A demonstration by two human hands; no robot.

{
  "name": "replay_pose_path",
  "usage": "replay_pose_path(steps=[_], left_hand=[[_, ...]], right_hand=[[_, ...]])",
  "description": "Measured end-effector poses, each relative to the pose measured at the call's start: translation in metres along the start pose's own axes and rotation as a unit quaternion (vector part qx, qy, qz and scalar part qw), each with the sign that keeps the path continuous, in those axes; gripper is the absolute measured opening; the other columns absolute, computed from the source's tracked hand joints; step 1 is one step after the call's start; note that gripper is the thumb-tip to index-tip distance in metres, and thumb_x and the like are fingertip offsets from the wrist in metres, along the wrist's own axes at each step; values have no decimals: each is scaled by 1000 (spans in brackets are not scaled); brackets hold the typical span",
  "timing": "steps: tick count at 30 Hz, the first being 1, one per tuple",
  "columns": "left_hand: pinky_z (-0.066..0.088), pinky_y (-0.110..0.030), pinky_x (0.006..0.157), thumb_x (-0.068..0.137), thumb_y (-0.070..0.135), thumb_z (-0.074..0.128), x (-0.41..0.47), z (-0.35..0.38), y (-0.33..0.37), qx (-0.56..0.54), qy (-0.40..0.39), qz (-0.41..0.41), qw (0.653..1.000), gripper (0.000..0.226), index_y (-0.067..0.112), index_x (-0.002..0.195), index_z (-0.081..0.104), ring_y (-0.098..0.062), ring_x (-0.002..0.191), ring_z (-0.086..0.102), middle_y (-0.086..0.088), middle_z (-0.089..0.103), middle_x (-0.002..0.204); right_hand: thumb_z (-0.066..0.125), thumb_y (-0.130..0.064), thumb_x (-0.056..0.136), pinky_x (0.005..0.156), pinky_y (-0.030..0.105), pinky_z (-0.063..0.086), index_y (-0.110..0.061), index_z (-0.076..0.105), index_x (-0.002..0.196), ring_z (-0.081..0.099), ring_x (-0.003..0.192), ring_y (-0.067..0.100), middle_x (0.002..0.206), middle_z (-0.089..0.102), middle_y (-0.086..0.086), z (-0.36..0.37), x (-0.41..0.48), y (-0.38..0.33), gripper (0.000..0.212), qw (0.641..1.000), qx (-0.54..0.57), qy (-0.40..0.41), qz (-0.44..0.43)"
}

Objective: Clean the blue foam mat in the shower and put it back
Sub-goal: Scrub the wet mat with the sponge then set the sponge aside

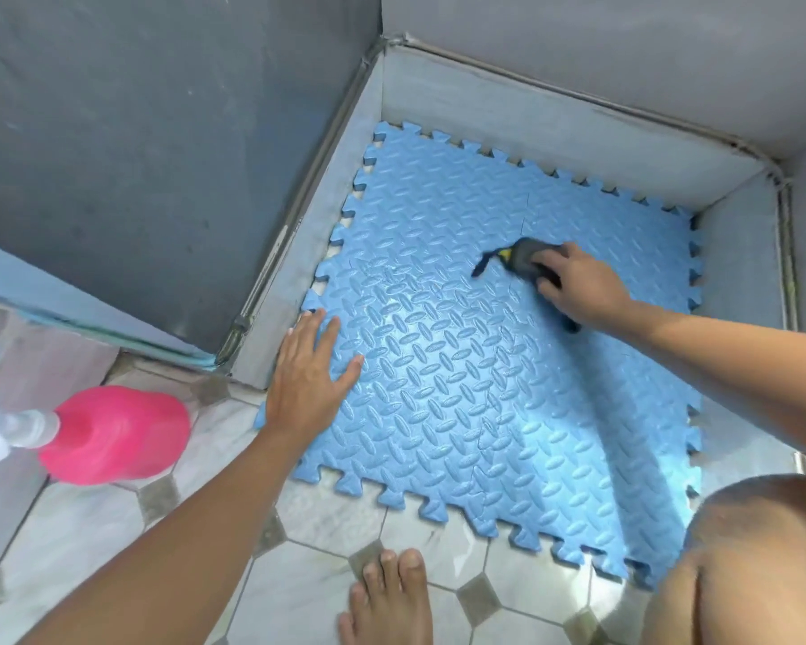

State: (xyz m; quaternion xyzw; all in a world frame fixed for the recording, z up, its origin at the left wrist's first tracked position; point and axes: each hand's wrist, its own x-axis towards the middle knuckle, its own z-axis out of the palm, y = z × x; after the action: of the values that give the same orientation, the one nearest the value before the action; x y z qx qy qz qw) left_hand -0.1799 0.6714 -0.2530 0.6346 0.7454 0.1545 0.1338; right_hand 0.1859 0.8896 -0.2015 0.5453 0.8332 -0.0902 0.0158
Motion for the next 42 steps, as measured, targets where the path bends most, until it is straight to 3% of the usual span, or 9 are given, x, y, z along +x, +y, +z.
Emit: replay_pose_path(steps=[3, 6, 14, 19, 22, 27, 32, 36, 42], left_hand=[[14, -40, 127, 100, 51, 53, 0, -3, 1, 13, -13, -5, 1000, 65, 15, 154, 44, -26, 154, 27, -8, 34, 164], [18, -40, 126, 100, 51, 55, 2, -13, 9, 24, -35, -12, 999, 66, 13, 153, 45, -28, 154, 27, -10, 36, 164], [38, -42, 114, 96, 50, 59, 31, -71, 43, 128, -190, -47, 972, 66, 17, 149, 42, -25, 146, 35, -8, 47, 152], [43, -41, 108, 96, 47, 62, 50, -130, 88, 59, -148, -42, 986, 66, 19, 153, 42, -25, 138, 49, -4, 49, 152], [48, -37, 98, 97, 44, 62, 69, -180, 123, -22, -66, -8, 998, 53, 20, 144, 52, -20, 116, 62, 1, 61, 137], [51, -36, 88, 98, 42, 62, 95, -247, 167, -124, 19, -10, 992, 36, 19, 125, 62, -18, 92, 63, 4, 67, 108], [48, -34, 77, 98, 46, 61, 78, -214, 141, -85, -146, -173, 970, 41, 7, 111, 66, -27, 87, 64, -11, 64, 96], [48, -34, 98, 94, 62, 57, 33, -158, 94, -15, -267, -264, 927, 79, 1, 143, 51, -33, 129, 58, -17, 56, 146], [59, -42, 96, 81, 70, 62, 6, -138, 116, -449, -212, -212, 842, 78, 32, 147, 44, -15, 114, 69, 13, 61, 128]], right_hand=[[55, -26, 94, 89, 43, 47, -23, 60, 133, 61, 101, 43, 124, 52, 17, 1, 16, -23, 40, 985, 77, 28, 150], [56, -26, 93, 88, 41, 48, -20, 64, 130, 63, 99, 41, 126, 53, 18, 15, 0, -79, 38, 982, 113, 44, 141], [66, -28, 86, 85, 35, 48, -30, 64, 132, 61, 101, 27, 118, 57, 4, 12, -99, -144, 46, 926, 69, -269, -257], [61, -28, 78, 85, 35, 55, -40, 73, 105, 66, 93, 17, 100, 72, -7, -29, -91, -116, 31, 919, 193, -320, -125], [66, -14, 88, 75, 23, 52, -34, 75, 101, 65, 76, 0, 96, 74, -12, -70, -85, -108, 26, 907, 352, -226, -36], [62, -6, 95, 54, 25, 51, -21, 71, 114, 66, 73, 13, 92, 71, 2, -130, -77, -109, 25, 820, 551, -120, 102], [62, -7, 95, 63, 32, 52, -19, 71, 115, 63, 74, 17, 96, 71, 5, -149, -77, -111, 25, 761, 628, -42, 154], [62, -8, 96, 57, 29, 53, -13, 70, 118, 63, 66, 12, 92, 69, 6, -147, -85, -118, 25, 721, 672, -37, 168], [64, -9, 96, 67, 36, 57, -20, 70, 114, 63, 83, 22, 99, 71, 6, -131, -83, -152, 22, 728, 659, -145, 118]])
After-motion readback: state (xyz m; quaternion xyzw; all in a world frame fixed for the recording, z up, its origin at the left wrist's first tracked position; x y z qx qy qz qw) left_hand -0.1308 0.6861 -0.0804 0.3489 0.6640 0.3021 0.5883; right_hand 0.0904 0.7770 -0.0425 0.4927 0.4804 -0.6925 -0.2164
